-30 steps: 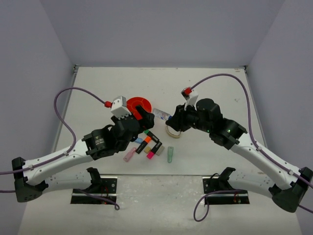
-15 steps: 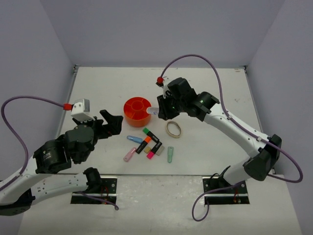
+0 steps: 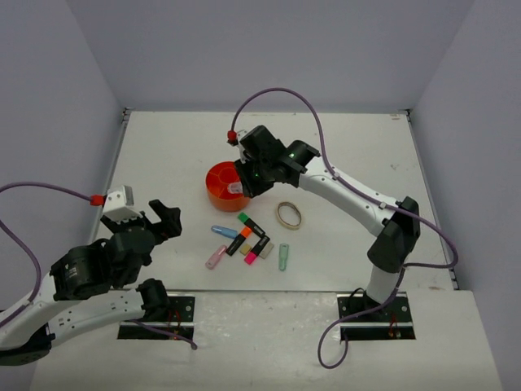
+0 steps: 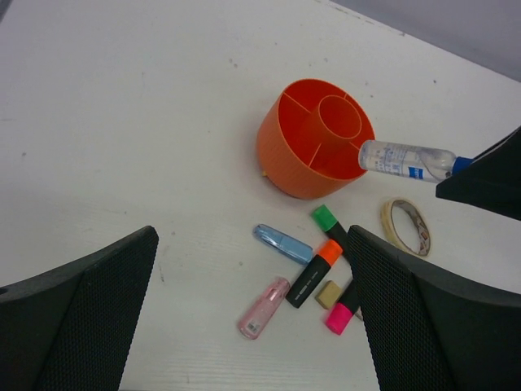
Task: Sort the stationery into containers
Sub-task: Place the stationery in the storage box.
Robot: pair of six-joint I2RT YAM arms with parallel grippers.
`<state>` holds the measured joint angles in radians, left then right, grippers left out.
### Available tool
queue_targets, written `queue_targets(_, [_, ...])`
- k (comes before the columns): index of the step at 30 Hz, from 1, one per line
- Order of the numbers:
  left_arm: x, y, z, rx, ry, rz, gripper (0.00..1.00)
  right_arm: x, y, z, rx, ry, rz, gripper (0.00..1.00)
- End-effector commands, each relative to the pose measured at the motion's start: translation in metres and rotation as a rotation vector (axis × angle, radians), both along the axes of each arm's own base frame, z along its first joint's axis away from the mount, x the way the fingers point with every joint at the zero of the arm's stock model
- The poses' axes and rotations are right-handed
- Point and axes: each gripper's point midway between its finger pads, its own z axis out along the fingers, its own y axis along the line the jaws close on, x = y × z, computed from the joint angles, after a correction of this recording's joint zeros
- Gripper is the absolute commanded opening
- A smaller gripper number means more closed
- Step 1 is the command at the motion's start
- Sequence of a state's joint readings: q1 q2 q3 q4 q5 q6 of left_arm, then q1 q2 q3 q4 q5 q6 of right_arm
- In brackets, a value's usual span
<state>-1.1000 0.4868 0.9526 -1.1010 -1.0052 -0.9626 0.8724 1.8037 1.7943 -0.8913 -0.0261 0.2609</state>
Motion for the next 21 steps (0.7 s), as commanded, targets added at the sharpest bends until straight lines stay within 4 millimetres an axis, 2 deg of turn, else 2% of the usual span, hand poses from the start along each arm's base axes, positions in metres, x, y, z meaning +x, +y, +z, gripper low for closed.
queue_targets(1, [0.0, 0.014, 0.004, -0.045, -0.038, 0.061, 1.0, 0.005, 0.018, 0.019, 0.001, -0.059, 0.005, 0.0])
queue_targets(7, [0.001, 0.01, 0.003, -0.035, -0.034, 0.047, 1.0, 0.009, 0.04, 0.023, -0.006, -0.068, 0.018, 0.0])
queue_targets(14, [0.003, 0.007, 0.001, -0.009, -0.024, 0.05, 1.0, 0.016, 0.056, 0.025, 0.004, -0.075, 0.034, 0.0])
queue_targets(16, [0.002, 0.008, 0.001, -0.014, -0.025, 0.05, 1.0, 0.019, 0.061, 0.015, -0.016, -0.062, 0.038, 0.0])
queue_targets(21, [0.001, 0.011, 0.003, -0.038, -0.036, 0.053, 1.0, 0.026, 0.068, 0.009, -0.028, -0.07, 0.044, 0.0])
